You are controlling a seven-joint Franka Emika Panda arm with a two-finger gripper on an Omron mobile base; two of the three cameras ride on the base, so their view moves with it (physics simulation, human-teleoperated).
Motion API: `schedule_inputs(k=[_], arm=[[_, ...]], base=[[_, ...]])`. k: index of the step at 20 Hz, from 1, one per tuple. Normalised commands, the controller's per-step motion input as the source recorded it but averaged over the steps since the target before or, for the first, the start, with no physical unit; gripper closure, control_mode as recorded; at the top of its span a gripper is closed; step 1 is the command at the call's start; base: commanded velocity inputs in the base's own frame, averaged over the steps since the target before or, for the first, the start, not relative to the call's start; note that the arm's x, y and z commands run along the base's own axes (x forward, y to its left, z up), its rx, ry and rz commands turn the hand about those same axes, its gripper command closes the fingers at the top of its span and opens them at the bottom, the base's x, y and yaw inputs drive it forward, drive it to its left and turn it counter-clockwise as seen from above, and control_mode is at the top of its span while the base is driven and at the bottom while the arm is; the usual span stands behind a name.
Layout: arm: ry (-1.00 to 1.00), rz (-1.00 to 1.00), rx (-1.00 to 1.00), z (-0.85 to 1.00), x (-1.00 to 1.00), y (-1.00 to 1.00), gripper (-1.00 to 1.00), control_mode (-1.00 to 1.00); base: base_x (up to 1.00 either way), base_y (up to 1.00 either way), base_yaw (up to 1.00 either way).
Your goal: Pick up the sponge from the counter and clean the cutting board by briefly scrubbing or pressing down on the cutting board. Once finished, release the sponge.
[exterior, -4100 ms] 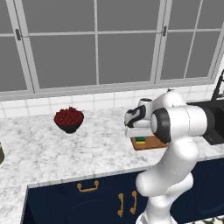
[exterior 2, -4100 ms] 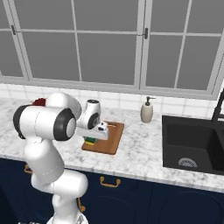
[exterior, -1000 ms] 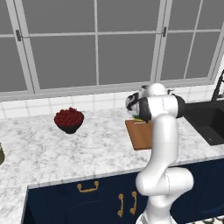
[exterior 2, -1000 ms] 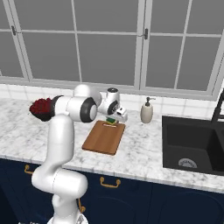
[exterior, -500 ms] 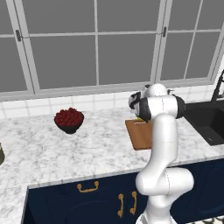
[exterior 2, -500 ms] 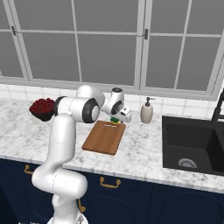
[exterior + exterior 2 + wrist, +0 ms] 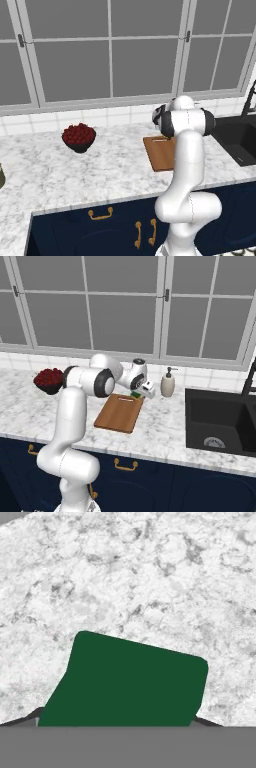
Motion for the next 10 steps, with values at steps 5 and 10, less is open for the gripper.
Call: schedule_inputs(k=[5, 10], arm=[[-0.15, 0.00, 0.00, -0.47, -0.65, -0.28, 1.00, -1.00], [-0.14, -0.02, 0.00, -0.24, -0.44, -0.23, 1.00, -1.00]], base=[[0.00, 0.00, 0.00], [0.00, 0.00, 0.00]])
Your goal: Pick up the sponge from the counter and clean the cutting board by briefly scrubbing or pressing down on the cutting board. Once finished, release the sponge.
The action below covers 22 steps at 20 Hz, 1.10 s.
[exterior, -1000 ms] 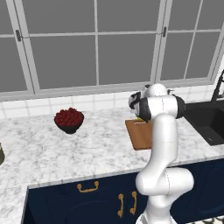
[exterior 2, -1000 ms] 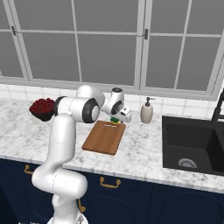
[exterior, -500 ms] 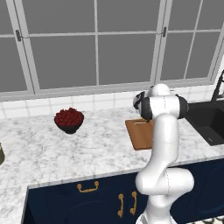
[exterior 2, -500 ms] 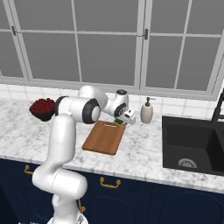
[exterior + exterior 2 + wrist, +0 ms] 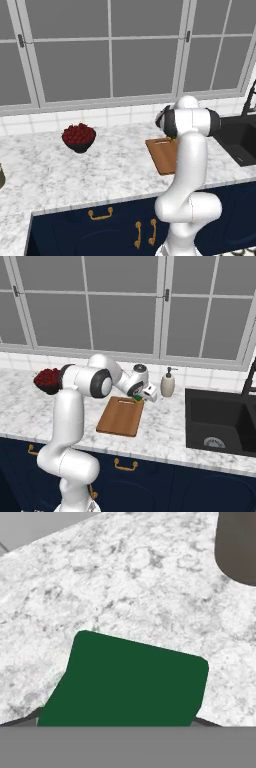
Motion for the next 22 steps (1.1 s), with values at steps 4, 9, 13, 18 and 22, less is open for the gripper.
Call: schedule_inputs(k=[4, 9, 13, 18, 22], arm=[[-0.03, -0.05, 0.00, 0.03, -0.14, -0.27, 1.00, -1.00], [0.00, -0.04, 0.00, 0.00, -0.33, -0.25, 1.00, -1.00], [0.00, -0.02, 0.00, -0.15, -0.28, -0.15, 1.00, -1.00], [0.00, 0.00, 0.00, -0.68, -0.39, 0.01, 1.00, -1.00], [-0.02, 0.00, 0.00, -0.44, -0.94, 0.00, 1.00, -1.00]], base=[[0.00, 0.00, 0.00], [0.00, 0.00, 0.00], [0.00, 0.00, 0.00], [0.00, 0.00, 0.00], [0.00, 0.00, 0.00]])
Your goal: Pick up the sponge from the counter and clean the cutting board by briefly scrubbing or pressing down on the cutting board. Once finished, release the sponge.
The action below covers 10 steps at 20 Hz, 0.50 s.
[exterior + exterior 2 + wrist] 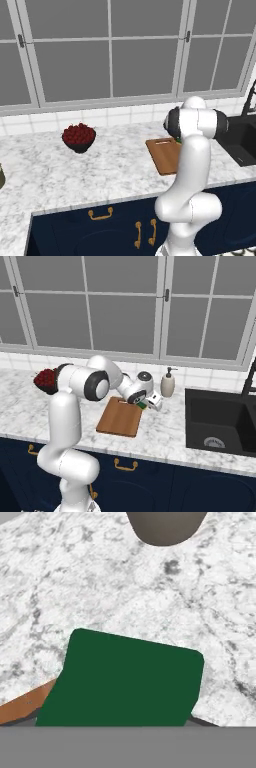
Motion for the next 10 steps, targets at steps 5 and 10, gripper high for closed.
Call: schedule_inputs(k=[5, 10], arm=[[-0.01, 0.00, 0.00, -0.30, -0.97, 0.00, 1.00, -1.00], [0.00, 0.00, 0.00, -0.38, -1.00, 0.00, 1.00, -1.00]], base=[[0.00, 0.00, 0.00], [0.00, 0.00, 0.00]])
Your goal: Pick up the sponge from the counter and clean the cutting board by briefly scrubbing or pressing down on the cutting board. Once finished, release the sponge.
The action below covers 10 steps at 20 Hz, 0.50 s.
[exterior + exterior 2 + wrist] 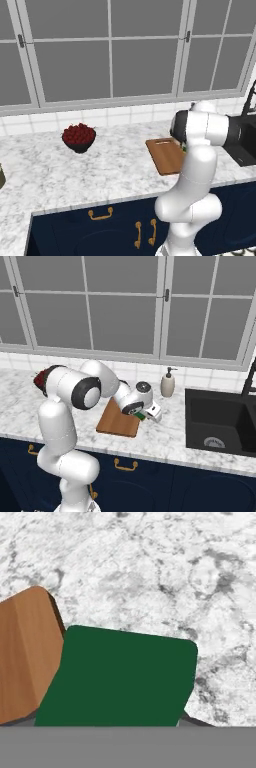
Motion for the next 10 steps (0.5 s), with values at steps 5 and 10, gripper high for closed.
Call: schedule_inputs(k=[5, 10], arm=[[0.00, 0.00, 0.00, -0.26, -1.00, 0.01, 1.00, -1.00], [0.00, 0.00, 0.00, -0.24, -0.99, 0.20, 1.00, -1.00]], base=[[0.00, 0.00, 0.00], [0.00, 0.00, 0.00]])
